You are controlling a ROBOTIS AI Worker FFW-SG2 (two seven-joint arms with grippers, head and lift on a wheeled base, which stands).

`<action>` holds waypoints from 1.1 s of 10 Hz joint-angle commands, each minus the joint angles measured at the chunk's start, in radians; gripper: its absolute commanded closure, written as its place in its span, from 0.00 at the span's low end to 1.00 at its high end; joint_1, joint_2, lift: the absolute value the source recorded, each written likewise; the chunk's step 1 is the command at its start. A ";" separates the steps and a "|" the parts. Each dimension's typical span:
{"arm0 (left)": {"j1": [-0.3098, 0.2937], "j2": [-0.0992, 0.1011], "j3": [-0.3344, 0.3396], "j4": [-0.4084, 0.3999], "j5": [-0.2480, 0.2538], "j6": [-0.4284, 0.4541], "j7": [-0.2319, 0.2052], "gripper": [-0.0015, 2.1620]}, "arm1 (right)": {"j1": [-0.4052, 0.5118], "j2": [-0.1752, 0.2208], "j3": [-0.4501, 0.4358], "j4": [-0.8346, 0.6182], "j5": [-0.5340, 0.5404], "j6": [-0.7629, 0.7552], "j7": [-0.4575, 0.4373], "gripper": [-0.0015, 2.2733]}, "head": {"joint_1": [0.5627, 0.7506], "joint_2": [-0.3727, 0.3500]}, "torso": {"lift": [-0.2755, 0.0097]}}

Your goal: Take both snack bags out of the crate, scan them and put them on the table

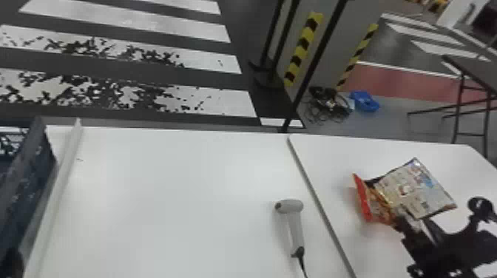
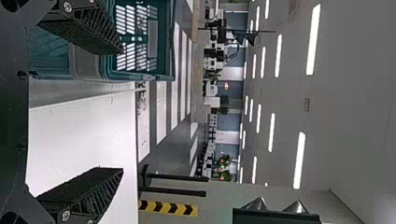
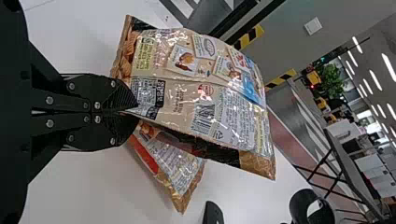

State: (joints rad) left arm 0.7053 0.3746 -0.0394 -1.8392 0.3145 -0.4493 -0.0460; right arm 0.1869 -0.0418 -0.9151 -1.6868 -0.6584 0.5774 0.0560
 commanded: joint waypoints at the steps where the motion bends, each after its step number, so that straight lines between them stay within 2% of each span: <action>1: 0.008 -0.005 0.007 0.000 -0.002 -0.005 0.000 0.05 | -0.027 -0.035 0.010 0.091 0.014 -0.047 0.001 0.99 | 0.70 0.03 | 0.64; 2: 0.008 -0.013 0.013 0.012 -0.002 -0.005 0.000 0.05 | -0.040 -0.047 0.028 0.141 0.026 -0.118 0.007 0.84 | 0.70 0.03 | 0.64; 3: -0.009 -0.016 0.009 0.029 -0.002 -0.002 -0.002 0.05 | -0.044 -0.053 0.044 0.160 0.036 -0.133 0.025 0.37 | 0.70 0.03 | 0.64; 4: -0.037 -0.016 -0.010 0.043 -0.003 0.010 0.000 0.05 | -0.044 -0.053 0.058 0.160 0.056 -0.133 0.031 0.00 | 0.70 0.03 | 0.64; 6: -0.087 -0.014 -0.039 0.055 -0.006 0.059 0.002 0.05 | -0.044 -0.053 0.079 0.160 0.079 -0.170 0.031 0.01 | 0.70 0.03 | 0.64; 8: -0.113 -0.010 -0.042 0.057 -0.002 0.071 0.008 0.05 | -0.044 -0.053 0.111 0.154 0.103 -0.241 0.031 0.02 | 0.70 0.03 | 0.64; 9: -0.118 -0.008 -0.042 0.057 0.001 0.071 0.009 0.05 | -0.044 -0.053 0.140 0.139 0.112 -0.253 0.022 0.02 | 0.70 0.03 | 0.64; 11: -0.124 -0.008 -0.042 0.060 0.005 0.077 0.011 0.05 | -0.041 -0.038 0.234 0.067 0.207 -0.299 0.001 0.02 | 0.70 0.03 | 0.64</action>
State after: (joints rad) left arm 0.5821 0.3666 -0.0814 -1.7796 0.3187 -0.3740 -0.0350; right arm 0.1438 -0.0867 -0.7093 -1.5948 -0.4802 0.2887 0.0573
